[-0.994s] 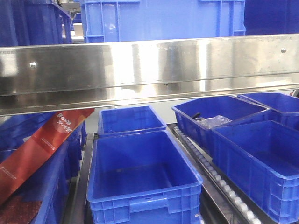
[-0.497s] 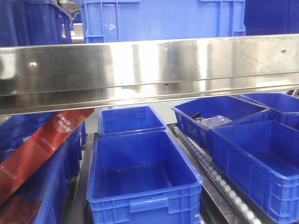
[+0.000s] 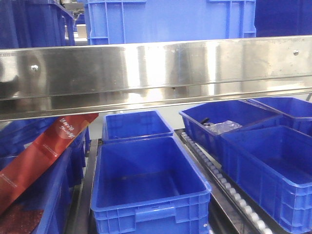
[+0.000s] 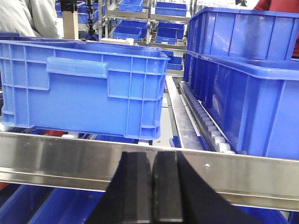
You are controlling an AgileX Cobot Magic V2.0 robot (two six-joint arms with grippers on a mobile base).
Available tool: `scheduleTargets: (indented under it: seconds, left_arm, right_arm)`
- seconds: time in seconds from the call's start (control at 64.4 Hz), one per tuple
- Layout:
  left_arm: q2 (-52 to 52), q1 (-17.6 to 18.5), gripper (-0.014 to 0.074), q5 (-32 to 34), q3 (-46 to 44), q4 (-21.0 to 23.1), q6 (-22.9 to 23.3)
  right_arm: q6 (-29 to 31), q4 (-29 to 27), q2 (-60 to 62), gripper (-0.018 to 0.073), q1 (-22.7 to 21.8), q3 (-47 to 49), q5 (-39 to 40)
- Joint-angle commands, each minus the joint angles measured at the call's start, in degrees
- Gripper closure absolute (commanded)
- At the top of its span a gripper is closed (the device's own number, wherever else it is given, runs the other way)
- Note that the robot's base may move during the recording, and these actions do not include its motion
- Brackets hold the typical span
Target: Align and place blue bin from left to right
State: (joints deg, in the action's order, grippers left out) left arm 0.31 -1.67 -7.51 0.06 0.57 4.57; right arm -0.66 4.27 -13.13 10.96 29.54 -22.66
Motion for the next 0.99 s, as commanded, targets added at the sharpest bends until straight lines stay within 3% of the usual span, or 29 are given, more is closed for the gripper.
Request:
scheduleTargets:
  seconds: [0.0, 0.373, 0.435, 0.559, 0.699, 0.979]
  left_arm:
    - [-0.31, -0.01, 0.0592, 0.95, -0.06, 0.45, -0.13]
    - [-0.31, -0.01, 0.0592, 0.95, -0.06, 0.45, -0.13]
    - [-0.31, -0.01, 0.0592, 0.95, -0.06, 0.45, -0.13]
    - [-0.31, -0.01, 0.0592, 0.95, -0.06, 0.45, -0.13]
    - [-0.31, -0.01, 0.0592, 0.95, -0.06, 0.45, -0.13]
    - [-0.31, -0.01, 0.0592, 0.95, -0.06, 0.45, -0.13]
  right_arm:
    - [0.28, 0.36, 0.44, 0.0636, 0.1, -0.16, 1.77]
    - [0.66, 0.81, 0.44, 0.0636, -0.75, -0.39, 1.64]
    - [2.74, -0.11, 0.44, 0.0636, -3.27, -1.14, 1.89]
    - [8.94, -7.94, 0.7, 0.0636, -10.35, -4.15, 4.06]
    - [9.39, -10.6, 3.3, 0.0636, -17.06, -11.41, 10.54]
    - [9.39, -11.5, 12.97, 0.0636, -21.97, -25.94, 13.61]
